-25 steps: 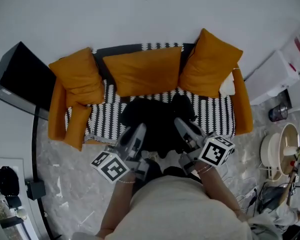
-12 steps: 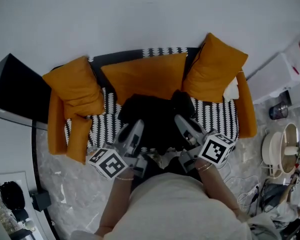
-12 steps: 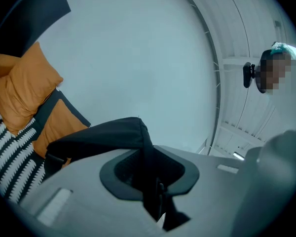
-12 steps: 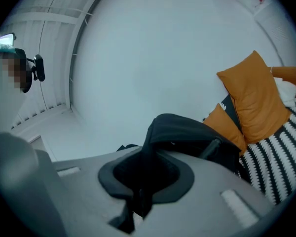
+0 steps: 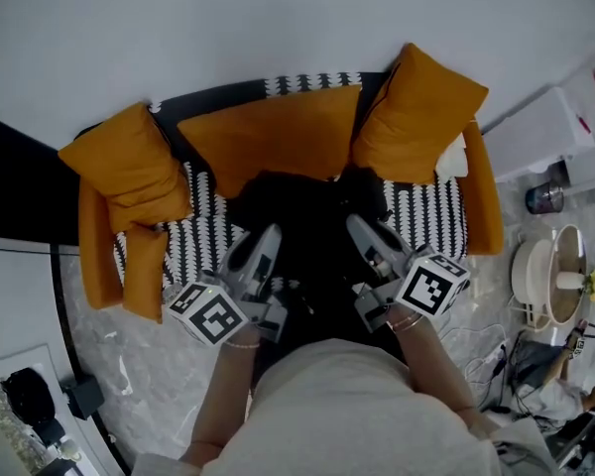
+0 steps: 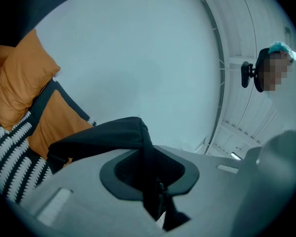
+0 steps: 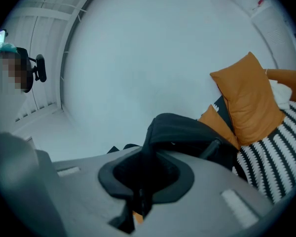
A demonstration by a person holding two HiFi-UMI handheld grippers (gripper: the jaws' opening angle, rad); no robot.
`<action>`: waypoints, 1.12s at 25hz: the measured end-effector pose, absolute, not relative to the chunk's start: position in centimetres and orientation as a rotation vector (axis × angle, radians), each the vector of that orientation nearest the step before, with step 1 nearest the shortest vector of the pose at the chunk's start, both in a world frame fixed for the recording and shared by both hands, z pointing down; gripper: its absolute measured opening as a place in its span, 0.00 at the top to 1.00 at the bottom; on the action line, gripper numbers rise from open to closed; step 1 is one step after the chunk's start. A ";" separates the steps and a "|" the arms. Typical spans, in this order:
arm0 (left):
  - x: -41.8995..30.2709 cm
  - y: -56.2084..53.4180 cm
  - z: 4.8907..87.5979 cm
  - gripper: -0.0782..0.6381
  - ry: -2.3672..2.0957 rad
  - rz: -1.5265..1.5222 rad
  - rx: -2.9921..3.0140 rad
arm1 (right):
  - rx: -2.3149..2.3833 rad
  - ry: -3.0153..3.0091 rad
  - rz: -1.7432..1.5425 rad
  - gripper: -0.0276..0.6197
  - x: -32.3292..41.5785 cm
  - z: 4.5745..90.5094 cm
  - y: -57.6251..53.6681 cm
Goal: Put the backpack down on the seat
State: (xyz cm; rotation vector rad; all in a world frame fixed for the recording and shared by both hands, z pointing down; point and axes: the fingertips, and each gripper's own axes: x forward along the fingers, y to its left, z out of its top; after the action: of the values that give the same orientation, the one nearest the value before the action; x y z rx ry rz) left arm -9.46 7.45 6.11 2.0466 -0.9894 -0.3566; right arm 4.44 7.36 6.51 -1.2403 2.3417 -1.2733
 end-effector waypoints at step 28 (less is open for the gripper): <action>-6.0 6.1 23.4 0.81 -1.005 -0.012 1.901 | -1.317 2.242 -1.738 0.90 8.5 24.2 6.7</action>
State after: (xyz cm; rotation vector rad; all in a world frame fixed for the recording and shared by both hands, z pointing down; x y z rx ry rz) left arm -5.98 6.11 23.42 1.9007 -1.0047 -0.0121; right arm 8.53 6.68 24.23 -1.3169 2.2420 -1.7378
